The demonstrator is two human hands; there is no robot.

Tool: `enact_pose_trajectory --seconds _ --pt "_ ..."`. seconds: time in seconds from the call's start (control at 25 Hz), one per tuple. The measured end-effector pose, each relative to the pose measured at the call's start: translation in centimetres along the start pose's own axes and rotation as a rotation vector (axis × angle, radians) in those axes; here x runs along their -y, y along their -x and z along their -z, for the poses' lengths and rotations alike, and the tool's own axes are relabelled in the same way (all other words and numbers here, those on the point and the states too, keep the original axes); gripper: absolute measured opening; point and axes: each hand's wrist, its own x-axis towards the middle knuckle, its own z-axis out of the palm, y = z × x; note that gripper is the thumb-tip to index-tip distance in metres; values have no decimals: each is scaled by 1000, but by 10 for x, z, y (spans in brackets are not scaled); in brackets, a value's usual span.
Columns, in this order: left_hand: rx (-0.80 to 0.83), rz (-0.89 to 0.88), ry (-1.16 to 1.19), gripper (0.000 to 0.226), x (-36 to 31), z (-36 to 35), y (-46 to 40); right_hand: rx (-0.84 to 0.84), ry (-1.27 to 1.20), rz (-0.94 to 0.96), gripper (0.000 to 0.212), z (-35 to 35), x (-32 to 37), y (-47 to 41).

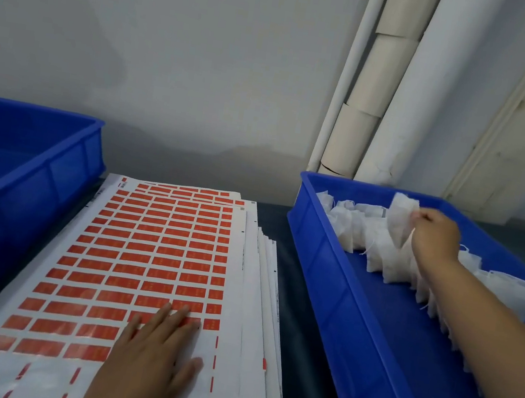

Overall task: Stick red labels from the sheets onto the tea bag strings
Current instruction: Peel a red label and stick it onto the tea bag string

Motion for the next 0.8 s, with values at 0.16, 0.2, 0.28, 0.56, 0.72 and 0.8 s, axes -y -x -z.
enact_pose_trajectory --seconds 0.16,0.2,0.28,0.56,0.72,0.8 --pt "-159 108 361 46 -4 12 11 152 -448 92 33 24 86 55" --pt "-204 146 512 41 -4 19 14 230 -551 89 33 25 103 76" --pt "-261 167 725 32 -2 33 20 460 -697 51 30 22 127 121" --pt "-336 88 1434 32 15 61 32 987 -408 1 25 -34 131 277" --pt "-403 289 1329 7 21 56 26 917 -436 -46 13 -58 127 302" --pt "-432 370 1309 10 26 55 22 862 -455 4 10 -64 125 305"
